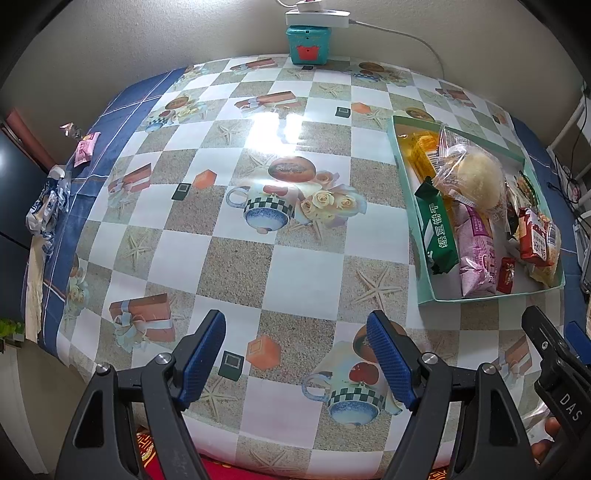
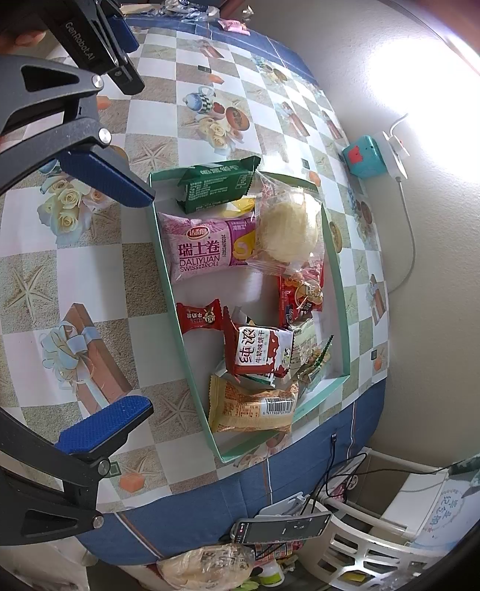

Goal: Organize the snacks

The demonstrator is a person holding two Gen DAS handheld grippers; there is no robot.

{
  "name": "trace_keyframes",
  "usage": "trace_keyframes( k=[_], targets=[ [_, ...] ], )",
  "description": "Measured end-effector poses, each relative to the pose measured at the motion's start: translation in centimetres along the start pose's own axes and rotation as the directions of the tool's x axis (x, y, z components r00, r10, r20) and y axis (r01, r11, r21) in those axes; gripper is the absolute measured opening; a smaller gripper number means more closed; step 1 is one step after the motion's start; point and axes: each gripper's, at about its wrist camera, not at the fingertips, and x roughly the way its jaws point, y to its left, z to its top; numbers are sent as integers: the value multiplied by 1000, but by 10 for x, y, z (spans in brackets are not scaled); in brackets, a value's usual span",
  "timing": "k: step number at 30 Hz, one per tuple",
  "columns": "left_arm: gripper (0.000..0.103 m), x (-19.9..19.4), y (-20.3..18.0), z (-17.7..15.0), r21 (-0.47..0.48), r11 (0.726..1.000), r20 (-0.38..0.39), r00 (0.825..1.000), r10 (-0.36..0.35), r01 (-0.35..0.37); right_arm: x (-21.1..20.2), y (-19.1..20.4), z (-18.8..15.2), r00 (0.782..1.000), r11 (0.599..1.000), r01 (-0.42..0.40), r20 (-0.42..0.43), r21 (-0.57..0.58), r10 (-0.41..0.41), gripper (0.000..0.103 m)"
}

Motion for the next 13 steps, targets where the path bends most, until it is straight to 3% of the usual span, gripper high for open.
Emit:
trace_keyframes(
  k=[13],
  targets=[
    [80, -3, -1, 0, 11, 1000, 20, 1000, 8, -8, 2, 0, 0, 1000, 1000, -1, -3, -8, 1, 103]
  ],
)
